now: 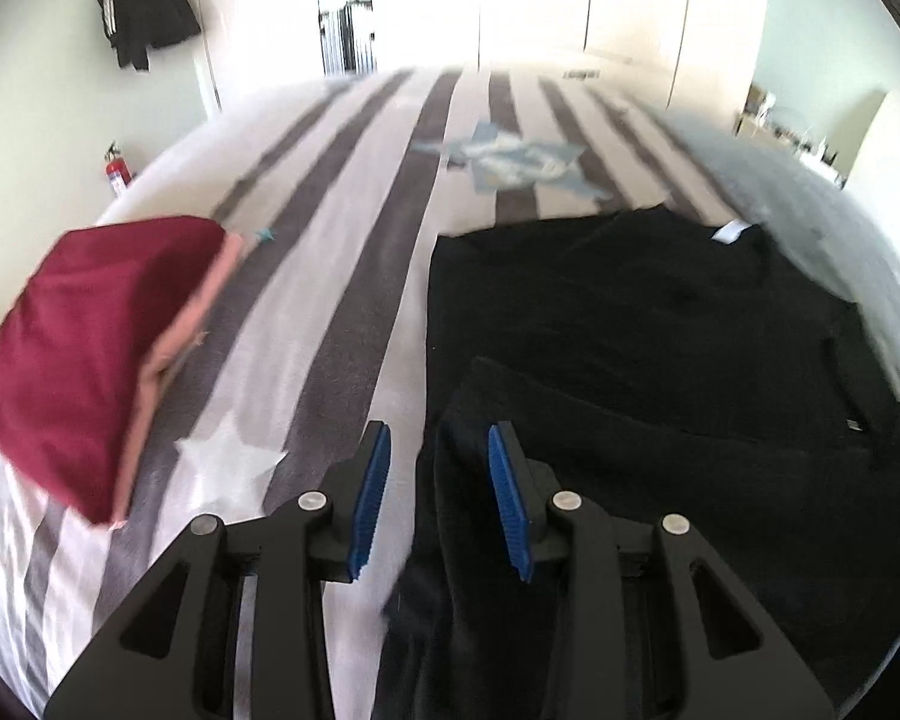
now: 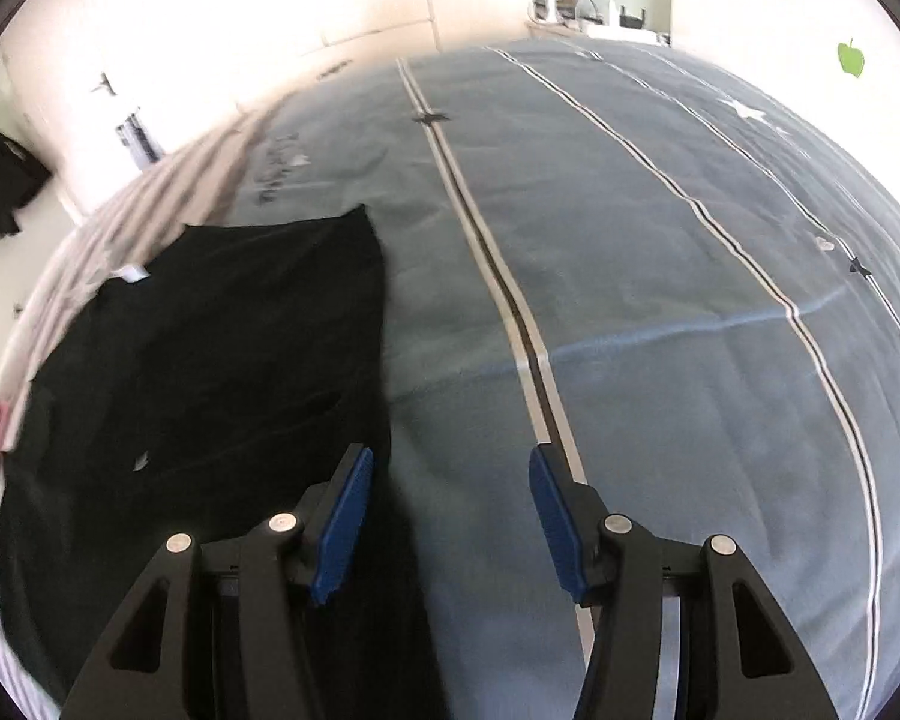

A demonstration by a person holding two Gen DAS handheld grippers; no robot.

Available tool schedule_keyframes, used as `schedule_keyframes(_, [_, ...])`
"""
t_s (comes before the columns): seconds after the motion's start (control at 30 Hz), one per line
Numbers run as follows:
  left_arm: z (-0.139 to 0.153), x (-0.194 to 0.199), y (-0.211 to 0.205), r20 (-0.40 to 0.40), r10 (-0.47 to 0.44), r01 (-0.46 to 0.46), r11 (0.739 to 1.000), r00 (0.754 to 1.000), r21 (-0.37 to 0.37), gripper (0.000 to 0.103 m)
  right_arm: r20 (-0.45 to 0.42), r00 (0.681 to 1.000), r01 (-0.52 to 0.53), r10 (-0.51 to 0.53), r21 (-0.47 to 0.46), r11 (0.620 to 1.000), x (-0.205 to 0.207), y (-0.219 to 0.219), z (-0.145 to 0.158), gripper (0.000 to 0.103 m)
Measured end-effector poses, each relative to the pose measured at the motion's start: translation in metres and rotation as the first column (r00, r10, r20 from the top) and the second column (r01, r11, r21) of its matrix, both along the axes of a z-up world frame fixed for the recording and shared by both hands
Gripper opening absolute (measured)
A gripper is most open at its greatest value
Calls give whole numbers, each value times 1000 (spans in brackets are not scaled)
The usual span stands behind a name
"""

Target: Fold clothes

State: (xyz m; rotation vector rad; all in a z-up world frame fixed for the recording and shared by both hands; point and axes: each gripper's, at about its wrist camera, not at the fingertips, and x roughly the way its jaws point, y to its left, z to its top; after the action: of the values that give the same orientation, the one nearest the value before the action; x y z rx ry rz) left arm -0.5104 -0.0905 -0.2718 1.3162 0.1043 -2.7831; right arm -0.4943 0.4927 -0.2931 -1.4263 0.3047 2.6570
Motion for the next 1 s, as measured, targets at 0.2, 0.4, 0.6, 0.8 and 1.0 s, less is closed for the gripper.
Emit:
schedule_keyframes(0.2, [6, 88, 4, 3, -39, 39, 999, 999, 3, 31, -37, 984, -169, 175, 120, 978, 85, -46, 21, 51])
schedule_keyframes(0.4, [-24, 142, 29, 35, -73, 76, 994, 997, -84, 31, -16, 983, -181, 185, 143, 973, 154, -65, -7, 51])
schedule_keyframes(0.6, [-45, 171, 31, 61, -60, 66, 991, 996, -112, 31, -30, 989, -142, 147, 123, 982, 188, -65, -25, 43])
schedule_keyframes(0.8, [-59, 168, 31, 67, -40, 47, 993, 997, -105, 31, -37, 985, -156, 166, 203, 967, 189, -76, -27, 30])
schedule_keyframes(1.0, [-62, 161, 31, 65, -30, 36, 995, 997, -95, 31, -34, 976, -179, 214, 432, 884, 193, -111, -25, 28])
